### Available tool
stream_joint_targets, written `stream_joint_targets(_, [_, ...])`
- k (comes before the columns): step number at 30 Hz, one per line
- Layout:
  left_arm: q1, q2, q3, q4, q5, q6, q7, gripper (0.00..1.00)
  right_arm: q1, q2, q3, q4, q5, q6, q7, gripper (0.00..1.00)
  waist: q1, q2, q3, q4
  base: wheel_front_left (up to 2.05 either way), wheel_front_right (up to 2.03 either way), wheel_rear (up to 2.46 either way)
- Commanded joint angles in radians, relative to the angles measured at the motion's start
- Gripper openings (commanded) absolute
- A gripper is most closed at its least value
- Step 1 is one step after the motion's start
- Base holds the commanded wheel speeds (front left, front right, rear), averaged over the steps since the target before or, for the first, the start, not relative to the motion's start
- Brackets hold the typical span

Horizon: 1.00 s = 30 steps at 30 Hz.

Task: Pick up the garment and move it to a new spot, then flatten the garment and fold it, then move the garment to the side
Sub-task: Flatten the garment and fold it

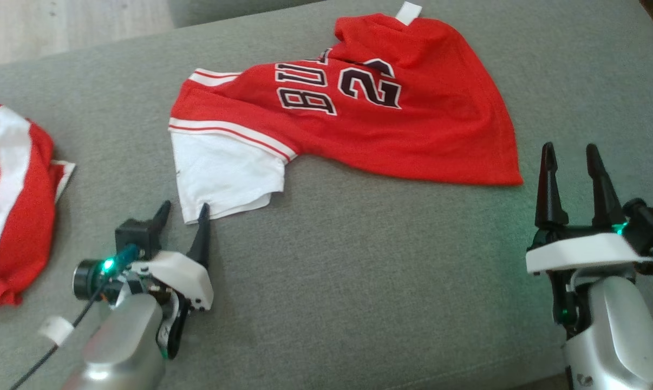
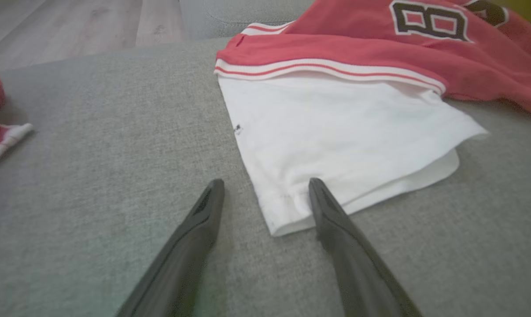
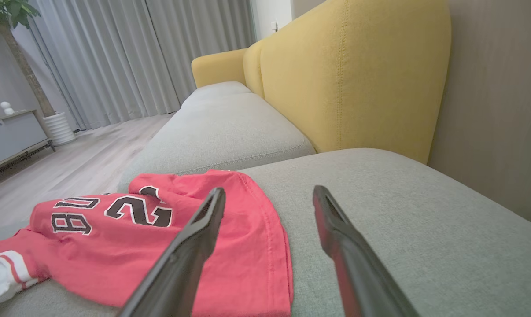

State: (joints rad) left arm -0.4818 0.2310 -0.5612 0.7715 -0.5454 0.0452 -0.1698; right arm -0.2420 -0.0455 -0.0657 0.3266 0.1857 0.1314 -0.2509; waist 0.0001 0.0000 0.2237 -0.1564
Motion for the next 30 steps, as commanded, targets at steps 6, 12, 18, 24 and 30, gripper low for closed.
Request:
stream_joint_targets(6, [-0.050,0.009,0.006,0.060,-0.020,-0.027,0.085,0.37,-0.031,-0.005,0.019,-0.040,0.014,-0.001,-0.011,1.00,-0.0001,0.0000,0.012,-0.027,0.00,0.00,0.00])
stream_joint_targets(12, [-0.040,-0.007,-0.018,0.052,-0.025,-0.082,0.060,0.00,-0.024,-0.005,0.000,-0.011,-0.004,-0.001,-0.011,1.00,-0.0001,0.0000,-0.011,-0.017,0.00,0.00,0.00])
stream_joint_targets(18, [-0.034,-0.014,-0.001,-0.004,-0.024,-0.077,-0.047,0.00,-0.043,-0.005,-0.034,0.081,-0.053,-0.001,-0.011,1.00,-0.0001,0.0000,-0.041,0.018,0.00,0.00,0.00])
stream_joint_targets(24, [-0.002,-0.012,0.040,-0.140,0.007,-0.053,-0.090,0.00,-0.104,-0.005,-0.106,0.262,-0.089,-0.001,-0.007,1.00,-0.0001,0.0000,-0.061,0.062,0.00,0.00,0.00])
stream_joint_targets(30, [0.045,-0.013,0.071,-0.243,0.039,-0.048,-0.092,0.00,-0.168,-0.005,-0.124,0.404,-0.096,-0.001,-0.003,1.00,-0.0001,0.0000,-0.061,0.080,0.00,0.00,0.00])
